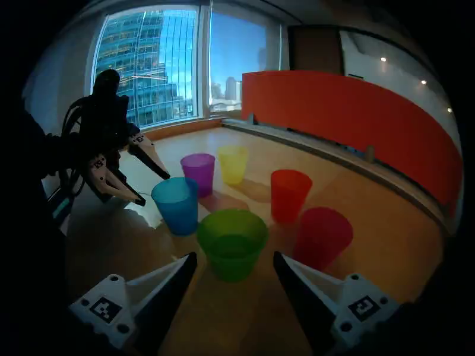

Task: Pour water

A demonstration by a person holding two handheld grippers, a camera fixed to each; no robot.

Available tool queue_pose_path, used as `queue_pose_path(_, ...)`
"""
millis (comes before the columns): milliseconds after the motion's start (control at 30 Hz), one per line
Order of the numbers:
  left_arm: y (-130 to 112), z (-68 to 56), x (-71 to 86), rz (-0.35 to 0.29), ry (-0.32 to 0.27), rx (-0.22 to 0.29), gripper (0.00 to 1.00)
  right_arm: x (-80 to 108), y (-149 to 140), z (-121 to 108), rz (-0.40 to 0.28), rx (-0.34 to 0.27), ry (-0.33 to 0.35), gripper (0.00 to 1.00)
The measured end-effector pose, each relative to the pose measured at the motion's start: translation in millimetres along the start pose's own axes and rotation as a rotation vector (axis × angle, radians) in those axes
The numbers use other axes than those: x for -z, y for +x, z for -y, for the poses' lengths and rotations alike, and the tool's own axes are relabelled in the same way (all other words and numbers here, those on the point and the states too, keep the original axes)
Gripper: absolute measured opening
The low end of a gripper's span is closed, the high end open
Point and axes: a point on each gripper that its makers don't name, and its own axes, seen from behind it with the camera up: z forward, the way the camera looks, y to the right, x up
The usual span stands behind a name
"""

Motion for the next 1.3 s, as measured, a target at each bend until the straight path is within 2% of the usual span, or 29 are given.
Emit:
queue_pose_path(267,3.9,8.4,9.7,-0.031,0.053,0.012,0.96,9.8,0.6,-2.2,-0.021,-0.022,-0.04,0.99)
queue_pose_path(567,18.6,21.7,22.2,-0.112,0.15,0.045,0.96,27.2,11.9,-9.9,-0.082,-0.059,-0.113,0.99)
queue_pose_path(800,34.2,41.4,36.8,-0.194,0.266,0.06,0.96,48.5,28.0,-24.7,-0.155,-0.098,-0.197,0.99)
queue_pose_path(1067,45.1,56.4,51.9,-0.268,0.359,0.107,0.96,70.7,42.0,-44.9,-0.234,-0.14,-0.289,0.99)
queue_pose_path(1300,53.3,69.1,67.9,-0.335,0.46,0.127,0.96,87.8,52.3,-72.3,-0.303,-0.154,-0.422,0.99)
